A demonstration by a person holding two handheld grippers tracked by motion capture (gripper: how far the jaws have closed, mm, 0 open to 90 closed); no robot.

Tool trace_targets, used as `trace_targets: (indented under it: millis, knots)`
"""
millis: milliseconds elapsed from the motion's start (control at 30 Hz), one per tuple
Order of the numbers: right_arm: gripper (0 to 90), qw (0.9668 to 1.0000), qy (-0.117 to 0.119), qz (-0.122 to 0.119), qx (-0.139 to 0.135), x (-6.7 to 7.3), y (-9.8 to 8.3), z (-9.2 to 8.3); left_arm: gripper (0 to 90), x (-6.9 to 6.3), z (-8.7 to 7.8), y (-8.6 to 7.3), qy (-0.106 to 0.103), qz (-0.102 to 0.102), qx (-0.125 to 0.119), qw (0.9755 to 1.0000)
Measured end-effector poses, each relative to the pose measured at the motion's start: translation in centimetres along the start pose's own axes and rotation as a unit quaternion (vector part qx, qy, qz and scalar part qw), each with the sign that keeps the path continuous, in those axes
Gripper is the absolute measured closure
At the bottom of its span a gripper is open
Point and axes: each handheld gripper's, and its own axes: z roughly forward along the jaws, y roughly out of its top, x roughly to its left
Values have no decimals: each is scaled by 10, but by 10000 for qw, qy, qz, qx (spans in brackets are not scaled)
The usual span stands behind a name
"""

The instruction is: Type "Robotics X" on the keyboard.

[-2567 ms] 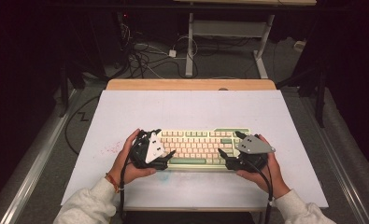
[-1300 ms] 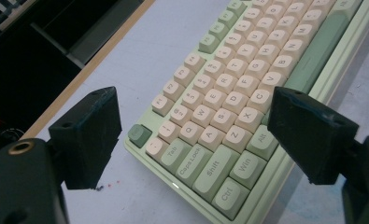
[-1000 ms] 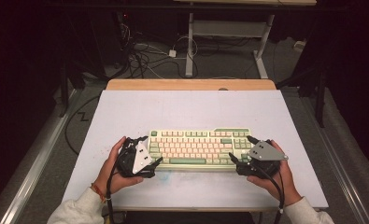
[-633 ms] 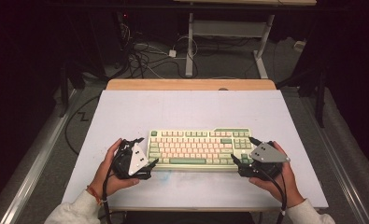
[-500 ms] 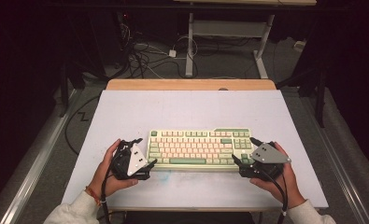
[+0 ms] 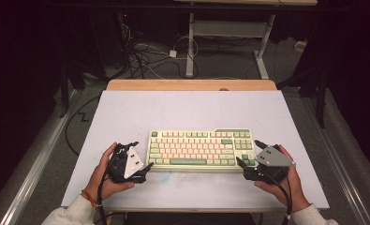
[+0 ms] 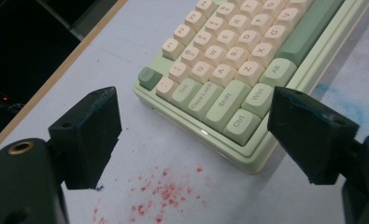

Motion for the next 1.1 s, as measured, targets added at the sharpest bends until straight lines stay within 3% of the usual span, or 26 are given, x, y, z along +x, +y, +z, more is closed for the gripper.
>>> trace_targets:
  millis: [533, 1100]
  knots:
    - [197, 9999, -111, 57, 106, -4, -13, -3, 165, 4, -4, -21, 19, -162, 190, 9997]
    - [196, 9991, -256, 195, 270, -17, -36, -10, 163, 10, -7, -44, -71, -339, 408, 9986]
